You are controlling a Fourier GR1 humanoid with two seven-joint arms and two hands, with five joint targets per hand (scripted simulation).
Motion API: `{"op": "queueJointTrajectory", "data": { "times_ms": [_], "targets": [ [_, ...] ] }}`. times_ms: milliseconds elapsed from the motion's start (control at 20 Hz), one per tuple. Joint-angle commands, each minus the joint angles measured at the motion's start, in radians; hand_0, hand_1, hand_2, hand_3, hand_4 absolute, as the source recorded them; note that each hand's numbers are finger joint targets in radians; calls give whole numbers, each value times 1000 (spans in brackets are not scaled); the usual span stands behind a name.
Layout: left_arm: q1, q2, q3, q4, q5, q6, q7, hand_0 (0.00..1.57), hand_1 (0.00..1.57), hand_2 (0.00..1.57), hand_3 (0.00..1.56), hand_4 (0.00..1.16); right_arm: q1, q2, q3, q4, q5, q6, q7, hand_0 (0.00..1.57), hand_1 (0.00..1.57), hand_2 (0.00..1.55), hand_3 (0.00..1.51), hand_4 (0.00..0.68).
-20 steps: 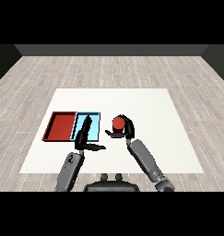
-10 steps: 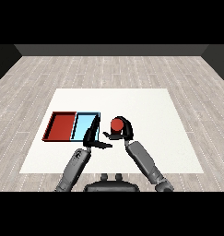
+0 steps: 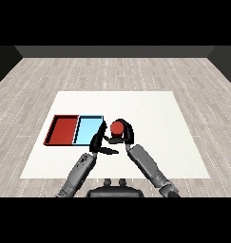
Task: Pick the red can and put it in the red box
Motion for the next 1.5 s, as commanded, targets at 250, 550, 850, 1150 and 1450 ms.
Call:
{"op": "queueJointTrajectory", "data": {
  "times_ms": [250, 550, 850, 1150, 1450],
  "targets": [
    [-110, 0, -7, 159, 95, -20, -58, 0, 0, 0, 0, 0, 9, 0, 57, -60, 9, -36, 49, 1452, 1452, 1438, 1378, 626],
    [-92, 0, -68, 64, 94, 40, -8, 0, 0, 0, 0, 0, -18, 0, 67, 15, -66, -5, -19, 1482, 1482, 1438, 1374, 620],
    [-120, 0, -114, 148, 161, 73, -100, 0, 0, 0, 0, 0, -83, 0, 171, 74, -171, -102, -96, 1487, 1487, 1451, 1375, 617],
    [-137, 0, -111, 185, 125, 91, -120, 0, 0, 0, 0, 291, 2, 0, 178, 60, -117, -46, -134, 1486, 1486, 1455, 1372, 642],
    [-149, 0, -71, 152, 149, 300, -10, 1571, 1571, 1564, 1486, 988, -90, 0, 147, 116, -168, -59, -110, 1479, 1479, 1455, 1367, 632]
  ]
}}
